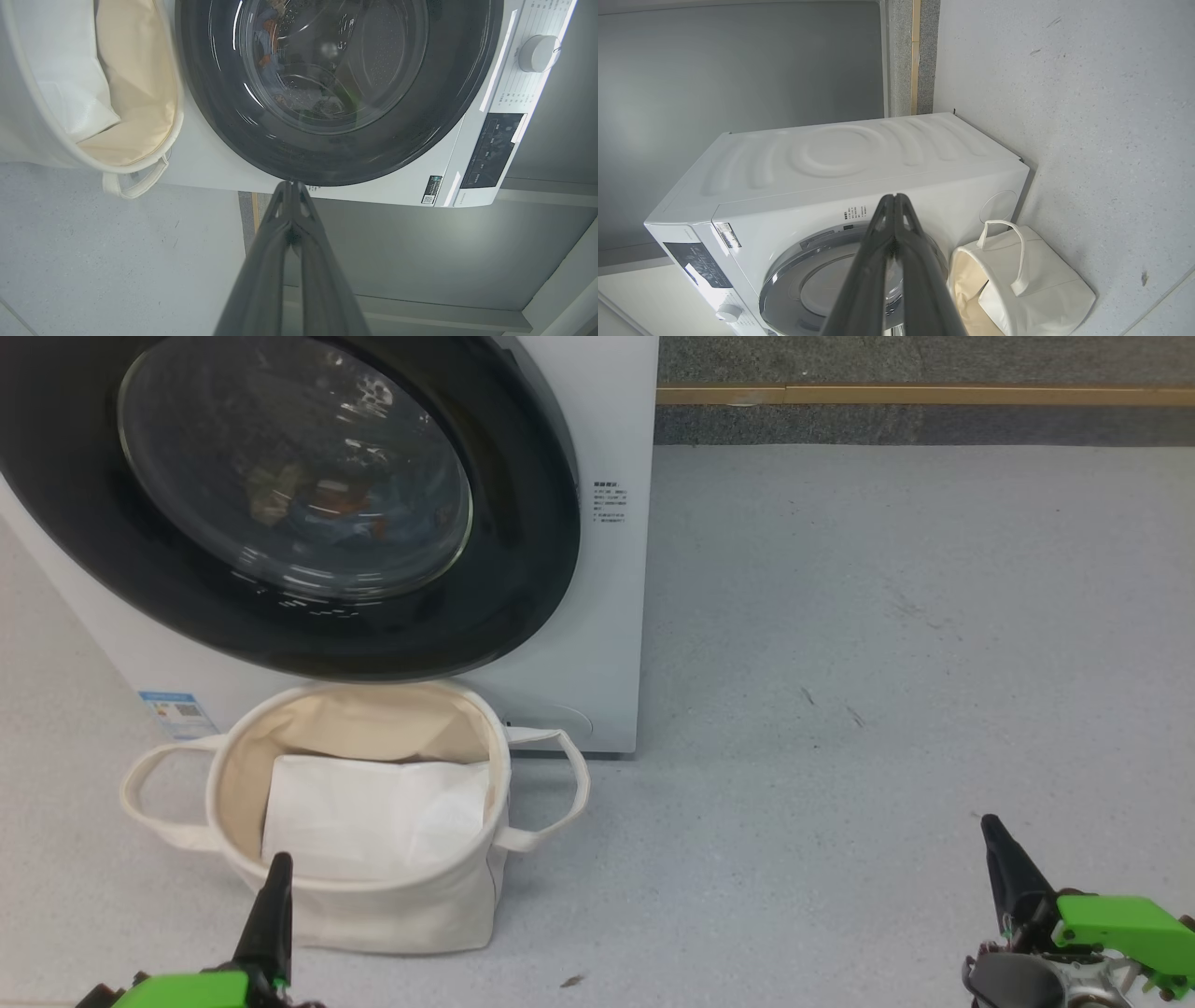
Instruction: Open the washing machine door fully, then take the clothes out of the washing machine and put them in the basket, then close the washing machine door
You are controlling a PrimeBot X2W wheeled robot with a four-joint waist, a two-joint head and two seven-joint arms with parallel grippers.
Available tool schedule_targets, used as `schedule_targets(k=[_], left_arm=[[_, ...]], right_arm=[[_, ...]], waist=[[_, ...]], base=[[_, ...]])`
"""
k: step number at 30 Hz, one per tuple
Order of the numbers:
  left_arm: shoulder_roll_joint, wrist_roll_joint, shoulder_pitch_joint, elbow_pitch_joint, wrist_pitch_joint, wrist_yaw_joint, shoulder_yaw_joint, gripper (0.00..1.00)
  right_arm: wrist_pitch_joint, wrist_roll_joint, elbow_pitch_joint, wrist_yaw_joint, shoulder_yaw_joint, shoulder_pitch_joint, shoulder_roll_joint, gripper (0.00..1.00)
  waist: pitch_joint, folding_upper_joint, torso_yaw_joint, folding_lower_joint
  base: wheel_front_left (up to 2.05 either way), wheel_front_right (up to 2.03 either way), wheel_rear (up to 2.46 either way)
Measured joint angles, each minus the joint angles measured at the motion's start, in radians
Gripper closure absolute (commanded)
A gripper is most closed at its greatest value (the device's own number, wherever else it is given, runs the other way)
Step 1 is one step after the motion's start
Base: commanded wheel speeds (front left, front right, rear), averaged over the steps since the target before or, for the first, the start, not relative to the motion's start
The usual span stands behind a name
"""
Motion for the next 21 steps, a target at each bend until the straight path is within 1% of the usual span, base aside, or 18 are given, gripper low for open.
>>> schedule_targets(k=[21], left_arm=[[0.000,0.000,0.000,0.000,0.000,0.000,0.000,1.00]], right_arm=[[0.000,0.000,0.000,0.000,0.000,0.000,0.000,1.00]], waist=[[0.000,0.0000,0.000,0.0000]], base=[[0.00,0.00,0.00]])
